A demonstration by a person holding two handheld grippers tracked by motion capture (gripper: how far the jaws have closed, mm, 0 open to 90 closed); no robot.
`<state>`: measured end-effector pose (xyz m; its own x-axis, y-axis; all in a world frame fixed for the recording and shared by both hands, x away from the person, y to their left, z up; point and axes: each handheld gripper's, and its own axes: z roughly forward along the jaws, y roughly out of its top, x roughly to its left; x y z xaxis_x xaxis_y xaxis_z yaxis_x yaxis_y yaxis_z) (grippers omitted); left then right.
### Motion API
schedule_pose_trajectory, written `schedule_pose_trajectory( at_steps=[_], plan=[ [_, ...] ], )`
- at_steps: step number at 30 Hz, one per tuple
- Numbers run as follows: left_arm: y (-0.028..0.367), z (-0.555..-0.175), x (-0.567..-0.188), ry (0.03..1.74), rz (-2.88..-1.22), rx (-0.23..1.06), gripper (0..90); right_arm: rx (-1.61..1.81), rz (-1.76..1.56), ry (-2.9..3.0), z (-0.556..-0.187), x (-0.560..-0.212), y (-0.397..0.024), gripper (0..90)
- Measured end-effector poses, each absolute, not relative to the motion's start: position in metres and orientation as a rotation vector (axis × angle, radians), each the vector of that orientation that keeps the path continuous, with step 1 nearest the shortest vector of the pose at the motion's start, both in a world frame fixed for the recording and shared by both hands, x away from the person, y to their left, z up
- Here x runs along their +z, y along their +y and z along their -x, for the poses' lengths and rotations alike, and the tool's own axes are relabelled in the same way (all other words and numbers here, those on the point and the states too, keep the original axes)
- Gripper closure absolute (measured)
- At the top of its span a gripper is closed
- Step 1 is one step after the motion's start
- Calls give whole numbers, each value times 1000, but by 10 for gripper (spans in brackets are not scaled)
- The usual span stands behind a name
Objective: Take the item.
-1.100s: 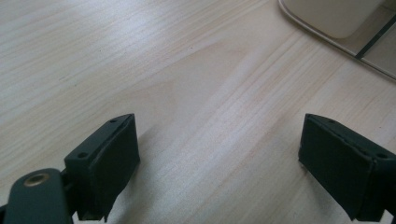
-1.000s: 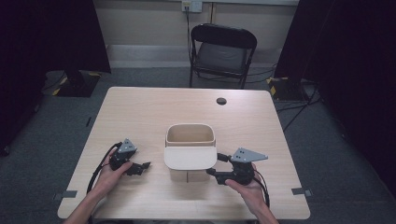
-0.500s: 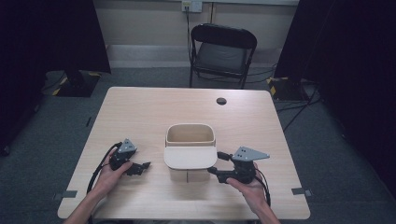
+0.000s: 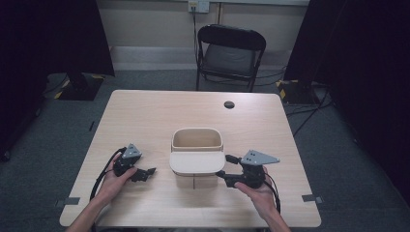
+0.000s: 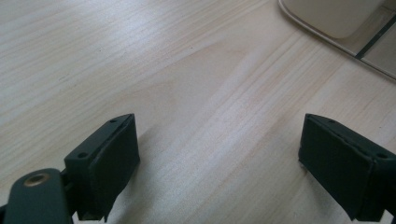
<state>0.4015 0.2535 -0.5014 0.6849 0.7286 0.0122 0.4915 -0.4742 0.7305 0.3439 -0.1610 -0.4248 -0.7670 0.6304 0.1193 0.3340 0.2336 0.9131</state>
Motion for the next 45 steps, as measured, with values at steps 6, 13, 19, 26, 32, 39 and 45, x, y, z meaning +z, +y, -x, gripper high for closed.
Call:
schedule_pose_trajectory(
  at_steps=[6,13,19,26,32,39,45],
  plan=[
    [254,-401,-501,931,-2169,420,115,1544,-899,2235,-345,-425,-160,336],
    [253,-401,-502,938,-2165,415,115,1550,-896,2221,-345,-422,-160,334],
    [254,-402,-501,930,-2171,421,115,1555,-882,2219,-347,-420,-158,337],
    [253,-401,-502,938,-2165,415,115,1558,-886,2219,-347,-420,-158,337],
    [254,-402,-501,931,-2170,420,115,1563,-891,2217,-349,-417,-157,333],
    [253,-401,-502,938,-2165,416,115,1569,-896,2210,-350,-417,-157,332],
    [253,-401,-502,938,-2165,415,115,1576,-899,2204,-352,-416,-156,332]
  ],
)
